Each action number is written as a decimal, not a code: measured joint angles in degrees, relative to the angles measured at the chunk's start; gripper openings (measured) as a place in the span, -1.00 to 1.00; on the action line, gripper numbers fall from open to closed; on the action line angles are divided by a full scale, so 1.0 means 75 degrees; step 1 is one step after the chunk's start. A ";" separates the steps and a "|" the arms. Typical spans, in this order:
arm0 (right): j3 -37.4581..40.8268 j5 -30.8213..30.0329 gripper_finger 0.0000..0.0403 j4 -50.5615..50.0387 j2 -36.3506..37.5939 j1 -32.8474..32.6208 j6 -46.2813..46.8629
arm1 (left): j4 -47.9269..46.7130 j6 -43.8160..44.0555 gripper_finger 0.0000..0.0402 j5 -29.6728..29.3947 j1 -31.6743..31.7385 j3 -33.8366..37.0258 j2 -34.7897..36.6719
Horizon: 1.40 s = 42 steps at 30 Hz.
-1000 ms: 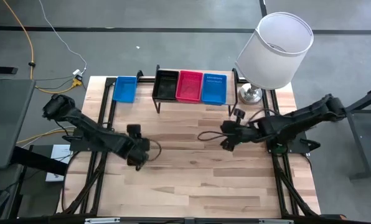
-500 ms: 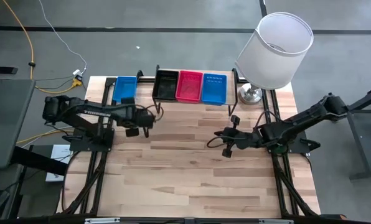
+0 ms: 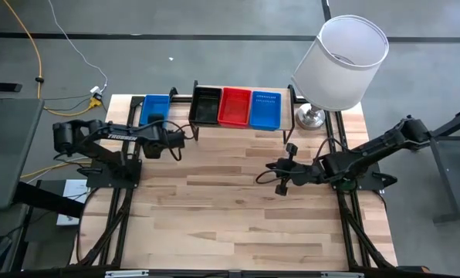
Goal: Stack baskets on shelf by color
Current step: Stack the blue bin on top of the blue bins on the shelf
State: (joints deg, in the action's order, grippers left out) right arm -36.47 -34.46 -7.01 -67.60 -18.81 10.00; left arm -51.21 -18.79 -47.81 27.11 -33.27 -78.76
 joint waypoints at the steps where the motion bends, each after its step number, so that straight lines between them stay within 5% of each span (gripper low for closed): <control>1: 0.0000 -0.0003 -1.00 0.0000 -0.0002 0.0000 0.0000 | 0.0324 -0.0203 -0.10 -0.0007 0.0124 0.0146 0.0000; 5: 0.0000 -0.0002 -1.00 0.0002 -0.0002 0.0000 0.0009 | 0.1499 -0.0863 -0.10 -0.0171 0.0440 0.0522 0.0000; 14: 0.0000 -0.0002 -1.00 0.0003 -0.0003 0.0000 0.0008 | 0.1717 -0.1602 -0.10 -0.1089 0.0534 0.0527 0.0000; 25: -0.0003 0.0030 -1.00 0.0003 -0.0005 0.0000 0.0058 | 0.3059 -0.2383 -0.12 0.0103 0.1411 0.0525 0.0003; 29: -0.0006 0.0033 -1.00 0.0003 -0.0005 0.0000 0.0058 | 0.3021 -0.2410 -0.33 0.0251 0.1648 0.0524 0.0003; 34: -0.0008 0.0059 -1.00 0.0003 -0.0008 0.0000 0.0062 | 0.2997 -0.2240 -0.89 0.0851 0.1756 0.0521 0.0003; 42: -0.0009 0.0059 -1.00 0.0004 -0.0008 0.0000 0.0215 | 0.1093 -0.1097 -0.97 0.1404 0.1251 -0.0237 0.0003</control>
State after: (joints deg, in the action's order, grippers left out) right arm -36.53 -34.02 -6.98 -67.66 -18.81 11.61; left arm -43.02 -27.01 -37.28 36.49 -35.05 -78.74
